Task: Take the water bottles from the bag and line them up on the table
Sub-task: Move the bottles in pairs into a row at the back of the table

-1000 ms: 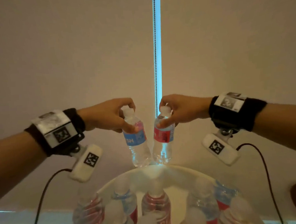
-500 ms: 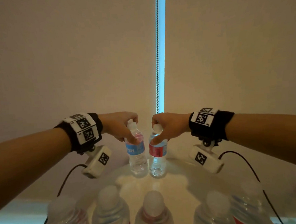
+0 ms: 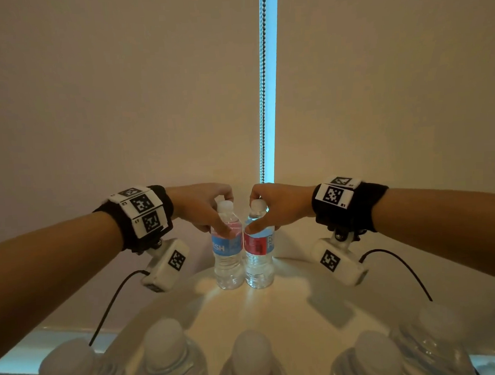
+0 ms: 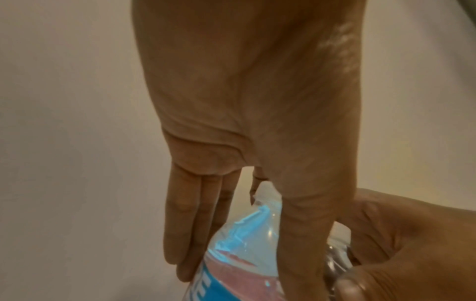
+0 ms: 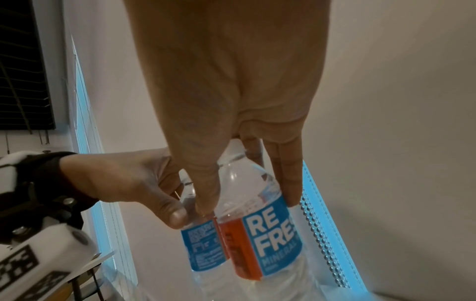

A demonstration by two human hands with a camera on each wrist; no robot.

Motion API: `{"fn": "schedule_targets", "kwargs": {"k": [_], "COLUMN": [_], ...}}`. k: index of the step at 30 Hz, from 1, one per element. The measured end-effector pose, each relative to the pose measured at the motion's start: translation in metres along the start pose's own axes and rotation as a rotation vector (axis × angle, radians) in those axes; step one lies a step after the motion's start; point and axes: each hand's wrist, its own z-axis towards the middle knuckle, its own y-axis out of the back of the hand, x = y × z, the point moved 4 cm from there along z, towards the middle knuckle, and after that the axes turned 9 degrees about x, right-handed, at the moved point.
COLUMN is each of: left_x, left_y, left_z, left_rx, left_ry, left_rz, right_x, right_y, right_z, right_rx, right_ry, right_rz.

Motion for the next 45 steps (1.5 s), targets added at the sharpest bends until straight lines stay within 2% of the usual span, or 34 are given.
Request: {"fn": "schedule_targets", "kwargs": {"k": [8,15,20,25,28,31,34,36,39,41,45], "left_x": [0.004,-0.003,-0.005,-0.002,0.005,0.015,0.026,0.032,0.035,0.036,0.037], "left_y": [0.0,0.011,0.024,0.03,0.026,0.013,-0.009,-0.026,-0.062,-0.082,-0.092], "left_z": [-0.005,-0.02,-0.057,-0.118,-0.165,-0.212,-0.244,-0.258,-0.274,-0.279,-0.277], "left_rx": [0.007,-0.097,-0.244,-0.331,-0.386,-0.412,-0.457,-0.488,-0.419,-0.379,-0.42], "left_ry": [0.046,0.041,-0.01,-0.077,-0.095,-0.14,-0.215,-0.244,-0.272,-0.267,-0.232], "left_rz": [-0.022,0.008,0.069,0.141,0.228,0.22,0.036,-0.073,-0.101,-0.06,-0.022], "right_x": [0.0,0.003,-0.002,-0.019,-0.037,-0.053,-0.063,-0.064,-0.059,-0.055,-0.041], "right_y": [-0.001,0.01,0.038,0.065,0.068,0.054,0.029,0.008,-0.024,-0.039,-0.053], "right_z": [-0.002,-0.016,-0.053,-0.109,-0.147,-0.184,-0.216,-0.236,-0.259,-0.266,-0.268], "right_rx": [0.006,-0.067,-0.192,-0.293,-0.262,-0.209,-0.121,0.0,0.128,0.13,0.037], "right_ry": [-0.024,-0.029,-0.026,0.058,0.067,0.084,0.13,0.168,0.203,0.227,0.263], "right_rz": [0.011,0.004,0.061,0.155,0.178,0.175,0.187,0.198,0.162,0.146,0.212]}}
